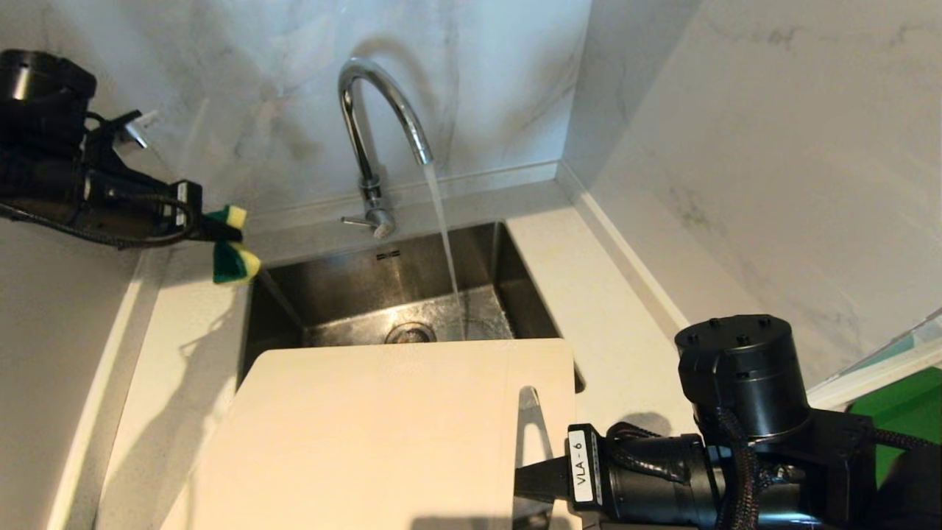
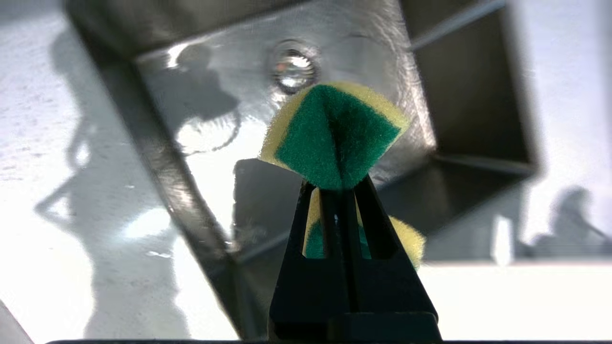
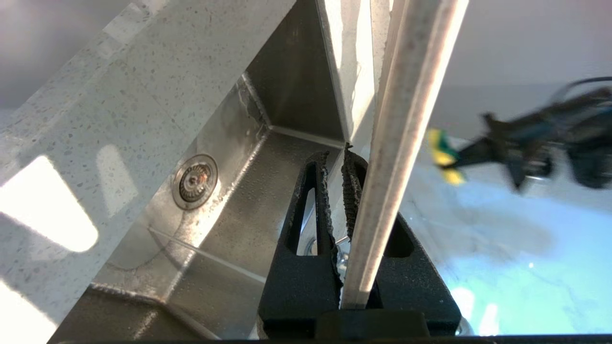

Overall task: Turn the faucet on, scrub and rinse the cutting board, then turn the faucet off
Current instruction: Scrub the cutting board underwater

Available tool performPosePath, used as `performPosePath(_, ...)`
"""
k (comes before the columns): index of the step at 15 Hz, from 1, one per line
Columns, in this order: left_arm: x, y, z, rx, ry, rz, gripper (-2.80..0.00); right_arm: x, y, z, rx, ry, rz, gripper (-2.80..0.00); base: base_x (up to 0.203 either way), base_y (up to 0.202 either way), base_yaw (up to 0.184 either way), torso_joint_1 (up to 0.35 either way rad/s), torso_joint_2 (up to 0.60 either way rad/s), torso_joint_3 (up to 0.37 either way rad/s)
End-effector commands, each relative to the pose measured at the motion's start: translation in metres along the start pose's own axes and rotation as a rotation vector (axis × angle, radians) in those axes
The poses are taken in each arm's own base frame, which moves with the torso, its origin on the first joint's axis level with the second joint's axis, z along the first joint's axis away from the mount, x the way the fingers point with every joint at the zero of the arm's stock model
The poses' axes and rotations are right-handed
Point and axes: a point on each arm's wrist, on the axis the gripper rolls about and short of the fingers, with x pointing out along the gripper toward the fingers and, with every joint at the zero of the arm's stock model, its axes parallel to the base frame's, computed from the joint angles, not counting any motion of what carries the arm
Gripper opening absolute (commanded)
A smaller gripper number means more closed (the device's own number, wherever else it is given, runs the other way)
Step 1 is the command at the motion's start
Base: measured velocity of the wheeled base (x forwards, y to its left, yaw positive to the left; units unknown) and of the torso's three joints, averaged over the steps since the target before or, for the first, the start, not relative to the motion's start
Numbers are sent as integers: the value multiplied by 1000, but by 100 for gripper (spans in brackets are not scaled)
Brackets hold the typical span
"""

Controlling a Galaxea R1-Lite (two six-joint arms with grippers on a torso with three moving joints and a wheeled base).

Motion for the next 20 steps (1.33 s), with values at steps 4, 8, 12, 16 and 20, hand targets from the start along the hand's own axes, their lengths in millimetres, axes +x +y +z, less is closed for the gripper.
performPosePath(4,-50,-88,-34,117,126,-217,-280,0,-1,-1,-16,2,-4,-280,0,0,0,0,0,0)
performPosePath(8,-47,-135,-98,229,378,-298,-280,0,-1,-1,-17,1,-6,-280,0,0,0,0,0,0)
performPosePath(12,-12,-162,-127,281,404,-240,-280,0,-2,-1,-17,4,-8,-280,0,0,0,0,0,0)
performPosePath(16,9,-155,-154,306,430,-152,-280,-3,-4,-1,-10,9,-13,-280,0,0,0,0,0,0)
performPosePath(20,7,-127,-154,288,399,-83,-280,-3,-5,-2,-13,14,-17,-280,0,0,0,0,0,0)
